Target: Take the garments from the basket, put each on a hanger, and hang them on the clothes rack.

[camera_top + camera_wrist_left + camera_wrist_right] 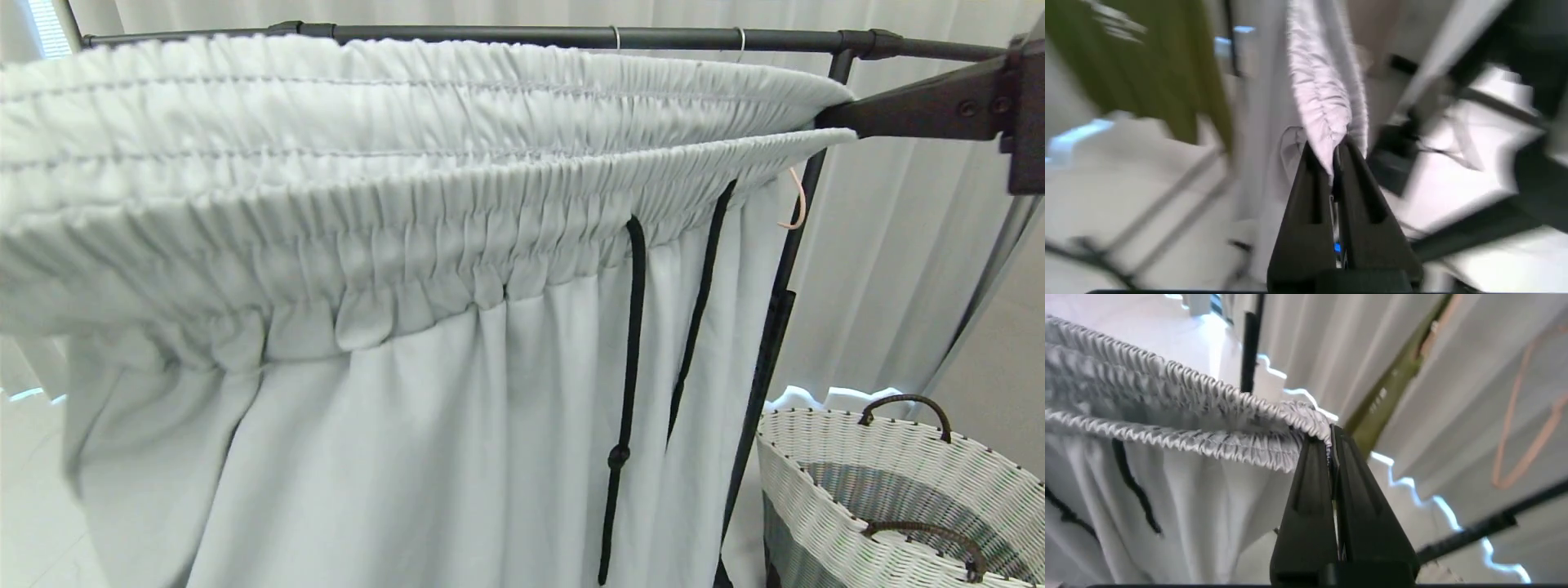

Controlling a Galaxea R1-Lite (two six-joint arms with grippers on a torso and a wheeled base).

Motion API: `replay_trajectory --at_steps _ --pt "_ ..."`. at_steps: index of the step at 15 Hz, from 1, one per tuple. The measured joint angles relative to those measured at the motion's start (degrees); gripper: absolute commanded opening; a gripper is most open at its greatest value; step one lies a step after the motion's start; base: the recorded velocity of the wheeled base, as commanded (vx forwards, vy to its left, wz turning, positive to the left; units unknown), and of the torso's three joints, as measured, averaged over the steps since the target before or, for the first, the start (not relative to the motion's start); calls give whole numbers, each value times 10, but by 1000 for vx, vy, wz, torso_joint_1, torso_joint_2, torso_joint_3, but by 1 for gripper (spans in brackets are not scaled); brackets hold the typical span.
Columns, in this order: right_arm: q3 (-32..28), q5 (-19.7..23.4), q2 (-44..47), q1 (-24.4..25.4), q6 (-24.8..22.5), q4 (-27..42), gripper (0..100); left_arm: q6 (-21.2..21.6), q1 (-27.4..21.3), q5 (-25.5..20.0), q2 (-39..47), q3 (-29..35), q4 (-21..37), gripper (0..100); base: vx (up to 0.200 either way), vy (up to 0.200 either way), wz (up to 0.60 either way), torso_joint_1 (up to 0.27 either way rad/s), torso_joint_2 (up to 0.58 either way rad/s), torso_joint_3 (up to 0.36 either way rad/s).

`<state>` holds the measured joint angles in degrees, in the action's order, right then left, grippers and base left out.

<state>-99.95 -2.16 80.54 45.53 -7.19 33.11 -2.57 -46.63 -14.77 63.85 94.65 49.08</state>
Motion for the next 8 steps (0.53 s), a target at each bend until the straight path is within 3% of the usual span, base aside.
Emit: replay_trajectory --at_steps 2,3,5,8 --pt "-62 1 -3 -9 0 80 0 94 81 4 33 26 -19 0 0 0 0 0 0 0" --pt "-92 3 -5 -11 0 124 0 120 110 6 52 40 -49 0 0 0 0 0 0 0" --pt "-121 10 -12 2 0 174 0 124 127 9 77 48 -73 0 0 0 0 0 0 0" --pt "-117 9 -23 53 4 207 0 125 100 12 87 15 -73 0 0 0 0 0 0 0"
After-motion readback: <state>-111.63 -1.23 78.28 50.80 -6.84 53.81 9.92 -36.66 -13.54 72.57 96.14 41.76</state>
